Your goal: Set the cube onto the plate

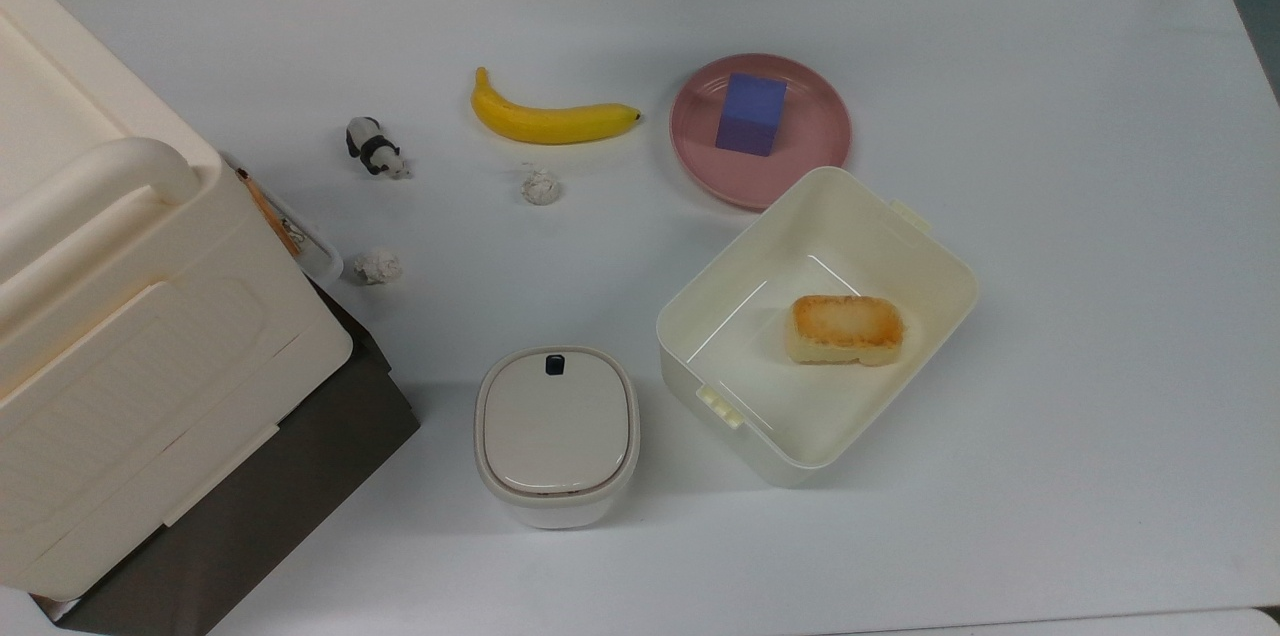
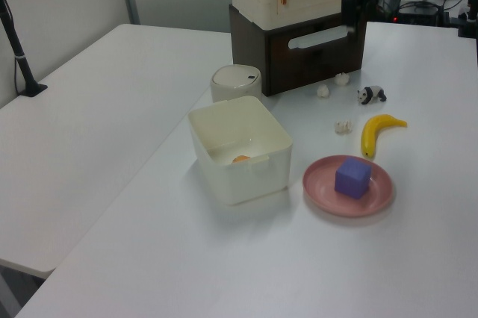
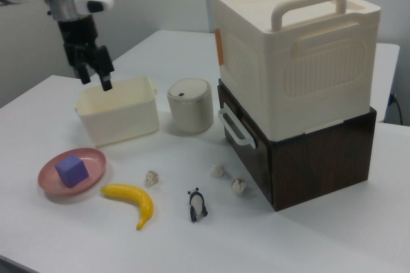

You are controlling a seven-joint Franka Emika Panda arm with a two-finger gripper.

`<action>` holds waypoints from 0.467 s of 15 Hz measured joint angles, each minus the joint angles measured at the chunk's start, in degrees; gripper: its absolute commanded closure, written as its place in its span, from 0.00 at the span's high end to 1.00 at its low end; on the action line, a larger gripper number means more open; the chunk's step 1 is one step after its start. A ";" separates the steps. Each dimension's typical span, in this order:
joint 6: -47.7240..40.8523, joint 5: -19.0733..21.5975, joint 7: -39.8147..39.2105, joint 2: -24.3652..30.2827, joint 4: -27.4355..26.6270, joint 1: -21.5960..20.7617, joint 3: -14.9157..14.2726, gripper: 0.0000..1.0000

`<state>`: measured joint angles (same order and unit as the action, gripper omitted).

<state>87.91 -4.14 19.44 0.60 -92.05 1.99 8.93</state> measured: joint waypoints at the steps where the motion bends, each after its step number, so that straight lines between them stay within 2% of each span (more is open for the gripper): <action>1: 0.00 1.41 -1.12 0.93 0.02 0.05 -2.52 1.00; 4: 0.10 4.12 -2.90 3.32 0.10 0.13 -8.75 1.00; 7: 1.03 6.63 -4.84 5.83 0.13 0.14 -13.04 1.00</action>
<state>88.94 2.49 14.60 6.43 -91.92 2.13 -4.11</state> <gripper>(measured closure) 0.000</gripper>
